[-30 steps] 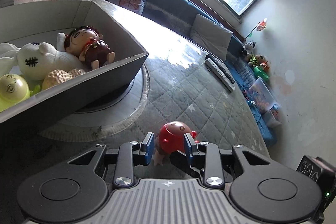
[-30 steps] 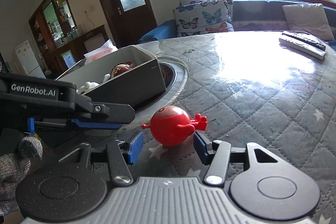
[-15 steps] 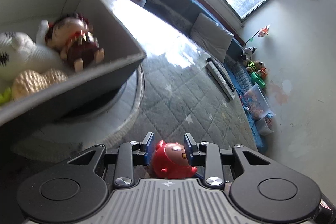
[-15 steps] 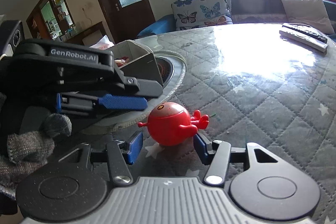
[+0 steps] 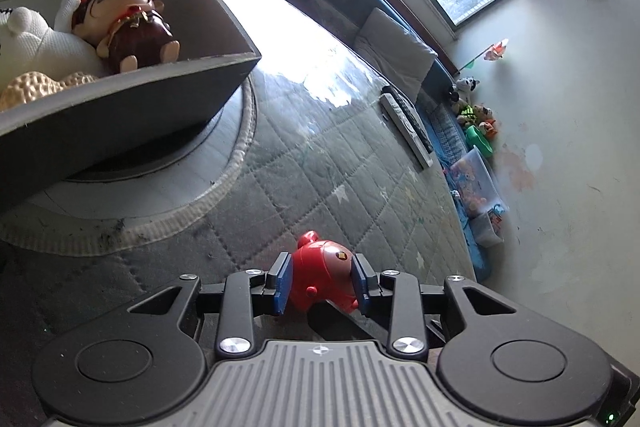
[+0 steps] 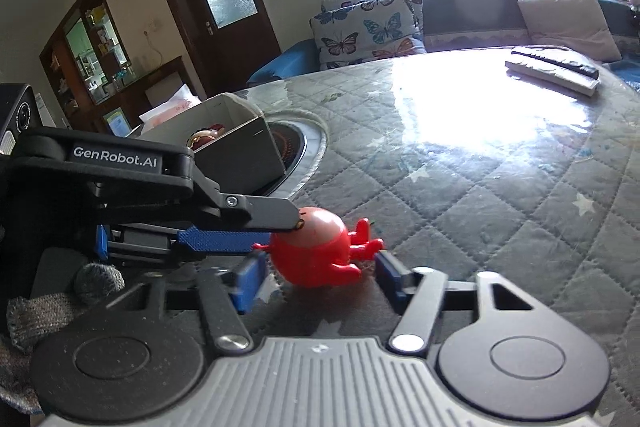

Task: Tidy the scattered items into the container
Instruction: 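Lift the red round toy with the left gripper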

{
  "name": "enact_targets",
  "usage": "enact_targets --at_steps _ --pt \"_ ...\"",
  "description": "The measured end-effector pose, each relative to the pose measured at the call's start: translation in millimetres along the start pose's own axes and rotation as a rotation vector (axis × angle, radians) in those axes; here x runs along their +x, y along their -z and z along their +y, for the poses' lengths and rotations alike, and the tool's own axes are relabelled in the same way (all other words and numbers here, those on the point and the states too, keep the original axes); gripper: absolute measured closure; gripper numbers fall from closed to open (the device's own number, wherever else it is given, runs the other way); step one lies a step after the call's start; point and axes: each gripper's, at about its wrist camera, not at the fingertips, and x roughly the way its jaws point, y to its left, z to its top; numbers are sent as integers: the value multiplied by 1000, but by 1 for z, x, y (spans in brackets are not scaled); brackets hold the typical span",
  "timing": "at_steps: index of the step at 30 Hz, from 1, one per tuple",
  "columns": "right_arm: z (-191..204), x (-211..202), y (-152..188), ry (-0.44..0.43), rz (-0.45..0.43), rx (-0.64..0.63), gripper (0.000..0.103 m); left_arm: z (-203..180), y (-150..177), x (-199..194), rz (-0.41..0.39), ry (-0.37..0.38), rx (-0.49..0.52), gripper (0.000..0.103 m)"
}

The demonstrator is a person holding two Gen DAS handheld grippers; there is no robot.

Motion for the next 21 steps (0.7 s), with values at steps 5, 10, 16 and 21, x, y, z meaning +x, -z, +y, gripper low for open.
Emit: enact_targets --at_steps 5,10,16,21 --pt "3 -1 -4 0 -18 -25 30 2 -4 -3 -16 -11 -4 68" --pt "8 3 -9 -3 -18 -62 23 3 -8 -3 -25 -12 -1 68" --pt "20 6 -8 -8 -38 -134 23 3 -10 -1 -12 -10 12 68" --pt "21 7 -2 -3 -27 -147 23 1 -7 0 2 3 28 68"
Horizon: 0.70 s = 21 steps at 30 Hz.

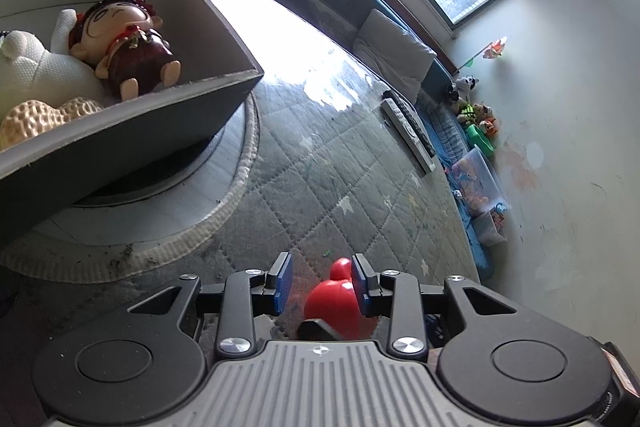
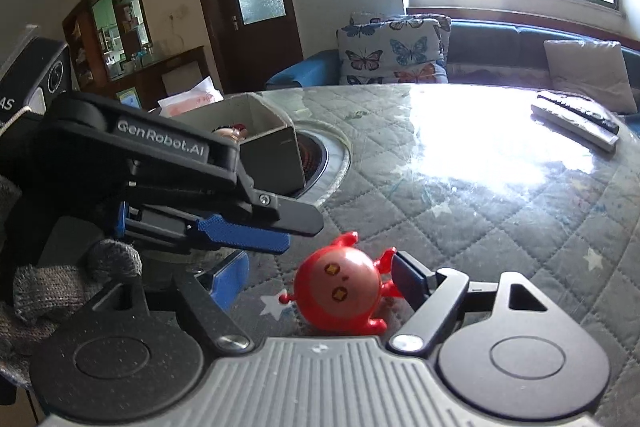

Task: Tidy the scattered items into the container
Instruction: 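Lift the red round toy with the left gripper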

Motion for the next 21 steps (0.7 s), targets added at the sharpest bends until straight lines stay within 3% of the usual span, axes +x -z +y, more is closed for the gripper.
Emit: enact_targets --at_steps 4,21 --pt "-1 -1 4 18 8 0 24 -4 4 5 25 12 22 68" --pt "-2 1 12 38 37 14 47 -12 10 12 33 12 39 67"
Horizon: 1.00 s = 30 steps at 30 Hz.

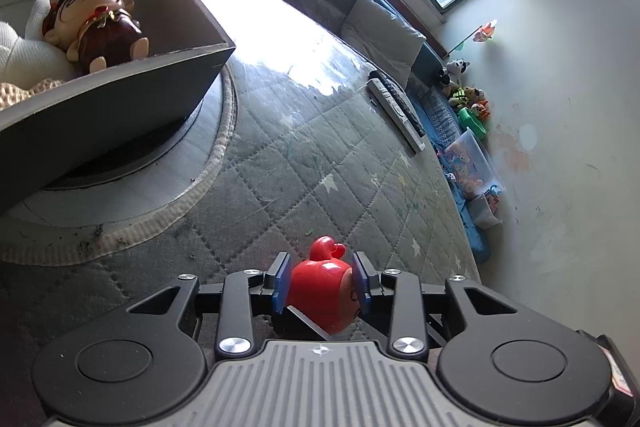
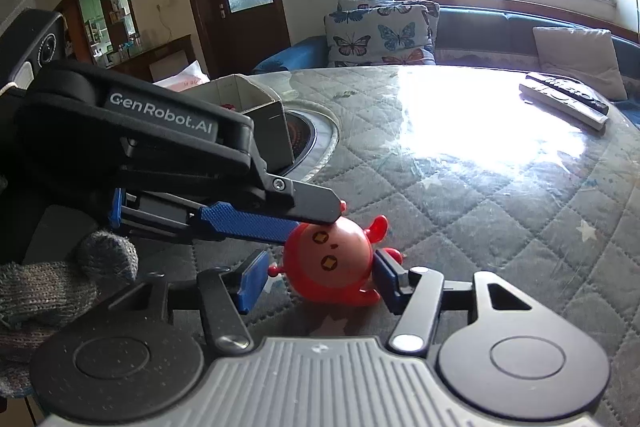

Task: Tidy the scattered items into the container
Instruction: 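Lift the red round toy with the left gripper, then carry the red toy with the left gripper over the grey box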

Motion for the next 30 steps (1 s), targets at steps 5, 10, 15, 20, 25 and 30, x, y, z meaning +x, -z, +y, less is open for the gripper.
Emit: enact_targets --at_steps 5,10,15,20,25,30 --pt "5 -4 2 0 5 -18 48 0 8 -8 -22 -9 5 67" --pt "18 -10 1 -17 -5 -48 48 2 14 -31 -75 -10 11 68" --pt "48 -17 -13 -59 -48 -120 48 13 11 -72 -167 4 -12 68" --pt "89 -15 -38 -119 -97 -212 48 30 -2 -118 -282 -12 -39 68" --pt "127 2 -64 -190 -129 -284 48 55 -22 -154 -376 -42 -67 68" --pt "157 29 -83 -254 -114 -296 48 83 -45 -168 -418 -86 -102 71"
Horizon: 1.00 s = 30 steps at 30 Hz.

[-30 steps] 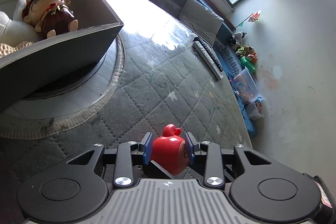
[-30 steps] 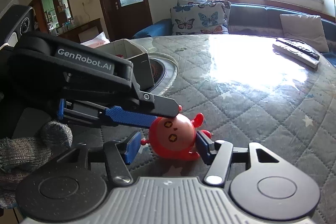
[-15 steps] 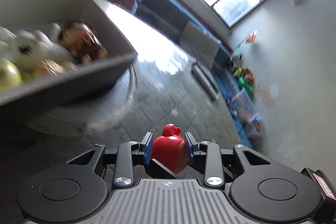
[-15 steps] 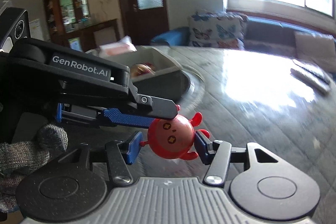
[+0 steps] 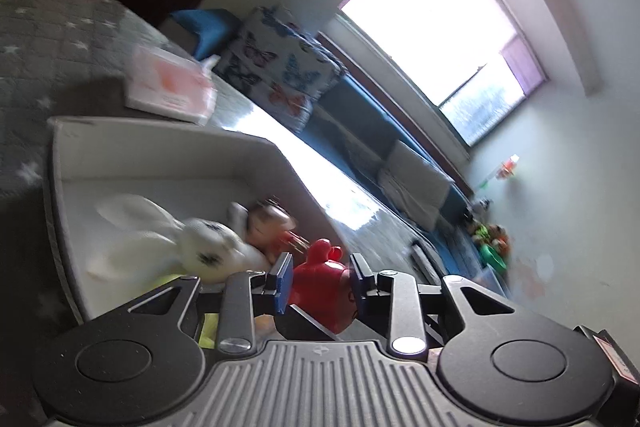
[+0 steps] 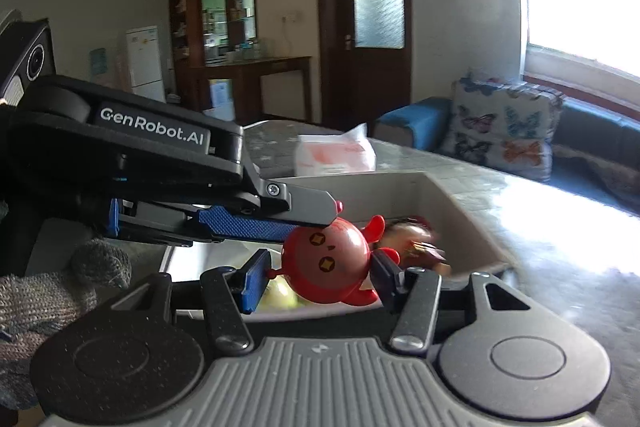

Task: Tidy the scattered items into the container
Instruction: 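Carry the red toy with the left gripper over the grey box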

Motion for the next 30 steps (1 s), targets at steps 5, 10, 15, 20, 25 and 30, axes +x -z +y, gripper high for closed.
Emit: enact_targets --at_steps 5,10,15,20,25,30 --pt "7 32 -8 -41 28 -5 48 25 -15 11 2 -37 -24 71" --pt "6 51 -3 -59 58 -6 49 41 -17 20 11 -72 -35 71" --pt "7 55 4 -53 71 -7 49 50 -13 24 25 -95 -50 71" --pt "11 50 6 -50 65 -18 48 45 -10 19 16 -111 -26 71" --pt "15 42 5 -38 49 -11 39 36 -8 7 -10 -146 6 71" --pt "19 30 7 -34 40 -3 29 24 -2 -6 -33 -175 50 71"
